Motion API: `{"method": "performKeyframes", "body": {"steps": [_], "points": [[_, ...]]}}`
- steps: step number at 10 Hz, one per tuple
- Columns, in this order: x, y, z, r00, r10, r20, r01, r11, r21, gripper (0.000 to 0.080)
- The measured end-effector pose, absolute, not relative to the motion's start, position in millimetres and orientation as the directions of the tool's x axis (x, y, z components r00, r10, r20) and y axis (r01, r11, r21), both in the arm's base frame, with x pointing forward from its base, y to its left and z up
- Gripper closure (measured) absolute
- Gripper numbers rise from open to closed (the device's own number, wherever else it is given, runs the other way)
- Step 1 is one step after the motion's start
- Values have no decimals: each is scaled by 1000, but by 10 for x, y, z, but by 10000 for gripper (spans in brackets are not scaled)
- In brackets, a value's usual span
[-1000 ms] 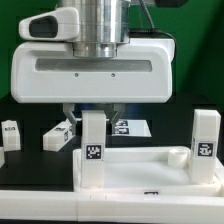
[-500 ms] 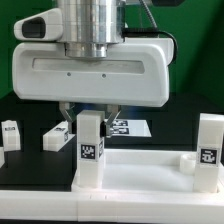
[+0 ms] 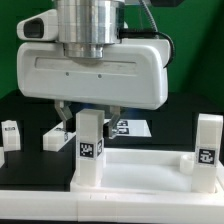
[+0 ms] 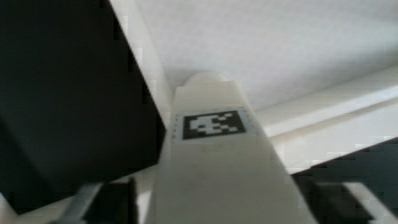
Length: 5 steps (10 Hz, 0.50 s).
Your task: Assemble desk
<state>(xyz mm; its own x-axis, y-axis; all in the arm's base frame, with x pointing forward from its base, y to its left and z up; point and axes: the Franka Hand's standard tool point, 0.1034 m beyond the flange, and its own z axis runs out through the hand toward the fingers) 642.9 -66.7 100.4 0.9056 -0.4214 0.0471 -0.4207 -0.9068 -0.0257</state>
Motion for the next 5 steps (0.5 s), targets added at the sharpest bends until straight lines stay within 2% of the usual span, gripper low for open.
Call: {"method": "performKeyframes", "body": {"steps": [1, 2, 3, 5], "points": [[6430, -667, 1010, 905, -423, 48, -422, -906, -26, 205], [6415, -669, 1073, 892, -449, 50, -447, -894, -35, 205], [6332, -672, 1138, 870, -491, 45, -489, -871, -45, 161], [6171, -580, 1196, 802, -597, 22, -596, -801, -55, 152]]}}
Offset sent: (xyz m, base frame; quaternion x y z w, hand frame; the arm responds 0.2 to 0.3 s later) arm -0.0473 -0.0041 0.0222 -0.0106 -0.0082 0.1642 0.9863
